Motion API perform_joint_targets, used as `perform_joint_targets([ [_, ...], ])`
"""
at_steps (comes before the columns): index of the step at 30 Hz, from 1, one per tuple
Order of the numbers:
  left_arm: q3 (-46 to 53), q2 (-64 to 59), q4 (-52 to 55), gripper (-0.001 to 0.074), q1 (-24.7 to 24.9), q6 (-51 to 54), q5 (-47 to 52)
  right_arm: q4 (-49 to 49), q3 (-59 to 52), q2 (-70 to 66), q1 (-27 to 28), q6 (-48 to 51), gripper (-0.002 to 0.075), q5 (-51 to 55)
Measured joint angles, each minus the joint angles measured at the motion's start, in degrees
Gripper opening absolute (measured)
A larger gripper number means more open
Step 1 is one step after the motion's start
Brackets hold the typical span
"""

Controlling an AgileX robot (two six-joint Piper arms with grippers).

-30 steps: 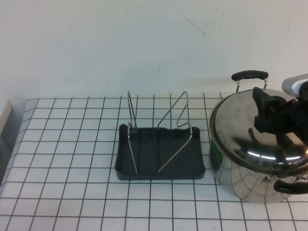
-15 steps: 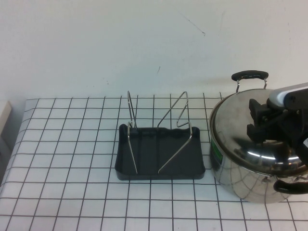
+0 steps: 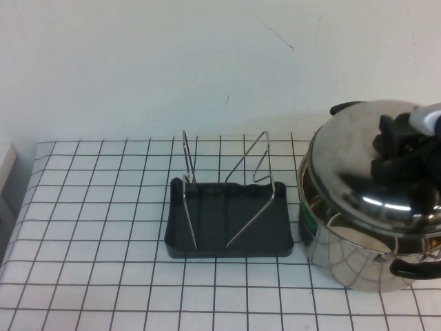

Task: Put pot lid on rack
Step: Hand over the pot lid

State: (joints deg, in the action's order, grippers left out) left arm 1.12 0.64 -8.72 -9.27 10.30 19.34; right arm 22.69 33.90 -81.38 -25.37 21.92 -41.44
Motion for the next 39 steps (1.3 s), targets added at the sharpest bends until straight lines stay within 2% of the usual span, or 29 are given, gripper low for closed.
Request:
perform_joint_targets([
  [4, 0.0, 0.0, 0.0, -0.0002, 0.0, 0.0, 0.0, 1.2, 0.0, 9.3, 0.0, 3.4, 0.0337, 1.1],
  [13, 0.0, 0.0, 0.0, -0.0002, 0.0, 0.0, 0.0, 3.9, 1.0, 25.0, 0.0, 4.2, 0.0337, 18.2],
  [23, 0.0, 0.0, 3.6, -0.0003, 0.0, 0.0, 0.0, 3.9, 1.0, 25.7, 0.0, 3.8, 0.0337, 24.2],
  [36, 0.1, 0.0, 4.6, -0.0003, 0.0, 0.1, -0.8, 3.9, 1.0, 25.7, 0.0, 3.8, 0.0337, 26.1],
  [38, 0.4, 0.0, -1.3, -0.0003, 0.0, -3.4, -3.5, 3.9, 1.0, 25.7, 0.0, 3.8, 0.0337, 26.5],
  [39, 0.5, 0.0, -8.0, -0.0002, 0.0, -8.6, -6.1, 3.9, 1.0, 25.7, 0.0, 3.8, 0.0337, 26.9],
])
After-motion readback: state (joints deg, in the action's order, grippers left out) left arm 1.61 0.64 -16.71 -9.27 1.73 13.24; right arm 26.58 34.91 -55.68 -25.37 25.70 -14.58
